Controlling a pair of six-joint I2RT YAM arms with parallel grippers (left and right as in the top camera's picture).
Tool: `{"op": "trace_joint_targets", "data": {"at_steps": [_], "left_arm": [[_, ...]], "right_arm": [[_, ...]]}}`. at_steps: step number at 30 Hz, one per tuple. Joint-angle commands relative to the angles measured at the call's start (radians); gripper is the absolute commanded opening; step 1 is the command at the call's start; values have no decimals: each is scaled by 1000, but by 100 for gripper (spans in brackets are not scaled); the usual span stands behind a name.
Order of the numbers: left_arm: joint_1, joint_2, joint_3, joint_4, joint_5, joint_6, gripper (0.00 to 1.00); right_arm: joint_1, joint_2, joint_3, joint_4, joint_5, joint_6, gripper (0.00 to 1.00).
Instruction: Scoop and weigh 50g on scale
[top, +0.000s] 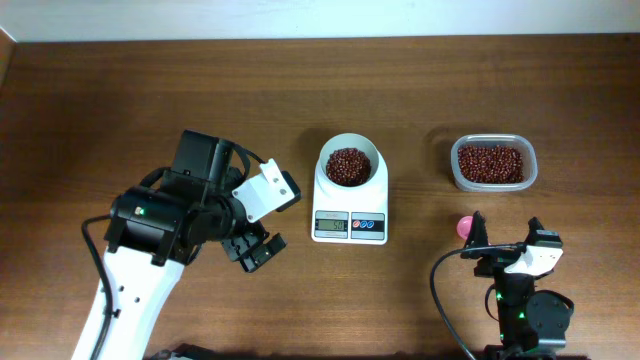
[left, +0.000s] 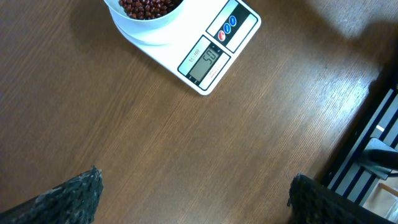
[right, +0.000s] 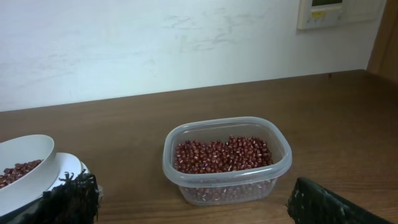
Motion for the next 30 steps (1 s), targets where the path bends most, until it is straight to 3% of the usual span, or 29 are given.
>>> {"op": "trace_joint_targets", "data": {"at_steps": [1, 30], "left_arm": [[5, -2, -3, 1, 3, 16, 99], [5, -2, -3, 1, 3, 16, 99]], "right_arm": [[8, -11, -5, -10, 2, -10, 99], [8, -11, -5, -12, -2, -147, 99]]}}
